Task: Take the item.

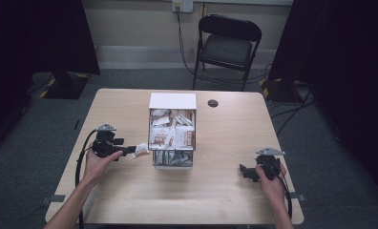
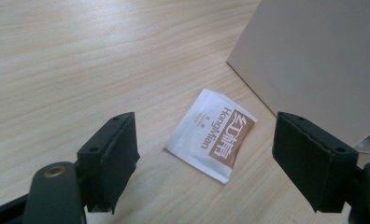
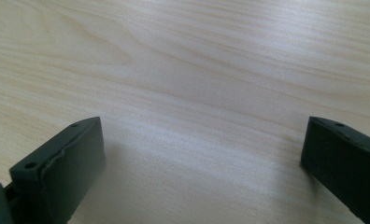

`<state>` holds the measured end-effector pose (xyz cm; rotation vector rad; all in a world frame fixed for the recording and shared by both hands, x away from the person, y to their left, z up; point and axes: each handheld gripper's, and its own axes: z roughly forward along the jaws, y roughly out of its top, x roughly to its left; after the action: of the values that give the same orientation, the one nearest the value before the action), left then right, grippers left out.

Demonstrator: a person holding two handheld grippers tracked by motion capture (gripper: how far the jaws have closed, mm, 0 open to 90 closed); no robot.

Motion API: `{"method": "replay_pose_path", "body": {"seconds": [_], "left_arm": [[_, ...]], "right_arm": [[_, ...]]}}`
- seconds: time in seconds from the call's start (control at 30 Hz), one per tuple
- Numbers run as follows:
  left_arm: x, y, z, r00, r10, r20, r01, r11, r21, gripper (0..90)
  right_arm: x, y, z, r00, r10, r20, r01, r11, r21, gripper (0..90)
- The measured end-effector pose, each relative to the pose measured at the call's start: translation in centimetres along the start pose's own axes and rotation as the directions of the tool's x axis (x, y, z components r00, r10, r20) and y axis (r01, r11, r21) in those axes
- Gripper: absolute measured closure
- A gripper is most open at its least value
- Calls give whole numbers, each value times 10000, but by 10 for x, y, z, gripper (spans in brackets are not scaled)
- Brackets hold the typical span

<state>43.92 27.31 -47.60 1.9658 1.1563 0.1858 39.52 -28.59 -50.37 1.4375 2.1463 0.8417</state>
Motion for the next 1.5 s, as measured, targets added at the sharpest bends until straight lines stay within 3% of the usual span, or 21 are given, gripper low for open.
{"method": "replay_pose_path", "body": {"seconds": [0.13,0.2,0.27,0.43,0.6,0.7,0.8,0.83,0.9,0.97,1.03,1.17,1.3,1.33,1.4,1.47,1.5], "left_arm": [[-2,1,-7,9997,117,-204,-117,9999,-23,216],[-3,0,-14,9993,370,38,-369,9991,-202,273],[-3,1,-19,9998,190,112,-187,9993,-338,248],[-7,0,-32,9972,485,-567,-501,9984,-270,240],[-9,-1,-48,9973,43,-732,-79,9988,-479,240],[-13,-1,-55,9951,191,-968,-228,9990,-374,239],[-21,-4,-64,9960,58,-896,-97,9990,-432,233],[-24,-5,-67,9964,246,-814,-281,9988,-413,228],[-29,-6,-70,9927,457,-1119,-471,9988,-103,233],[-29,-10,-73,9927,370,-1144,-380,9993,-60,229],[-27,-17,-75,9882,300,-1505,-279,9995,155,232],[-16,-32,-79,9848,-16,-1737,44,9999,154,231],[-4,-48,-84,9749,-413,-2189,452,9989,129,230],[-2,-50,-86,9716,-531,-2306,570,9983,103,229],[1,-54,-90,9578,-662,-2797,653,9978,-125,199],[3,-60,-91,9483,-451,-3141,427,9990,-144,201],[4,-63,-90,9465,-421,-3199,408,9991,-107,198]], "right_arm": [[0,0,0,10000,-1,0,1,10000,-2,0],[0,0,0,10000,-2,0,2,10000,-1,0],[0,0,0,10000,2,-3,-2,10000,0,0],[0,0,0,10000,-1,0,1,10000,-2,0],[0,0,0,10000,1,0,-1,10000,0,0],[0,0,0,10000,1,1,-1,10000,-1,0],[0,0,0,10000,13,13,-13,10000,-5,0],[0,0,0,10000,16,15,-16,10000,-4,0],[0,0,0,10000,15,15,-15,10000,-5,0],[0,0,0,10000,22,22,-22,10000,-4,0],[0,0,0,10000,24,24,-24,10000,-4,0],[0,0,0,10000,25,23,-25,10000,-5,0],[0,0,0,10000,30,26,-30,10000,-1,0],[0,0,0,10000,28,25,-28,10000,-4,0],[0,0,0,10000,31,31,-31,10000,-4,0],[0,0,0,10000,43,40,-43,10000,-2,0],[0,0,0,10000,27,44,-27,10000,-13,0]]}}
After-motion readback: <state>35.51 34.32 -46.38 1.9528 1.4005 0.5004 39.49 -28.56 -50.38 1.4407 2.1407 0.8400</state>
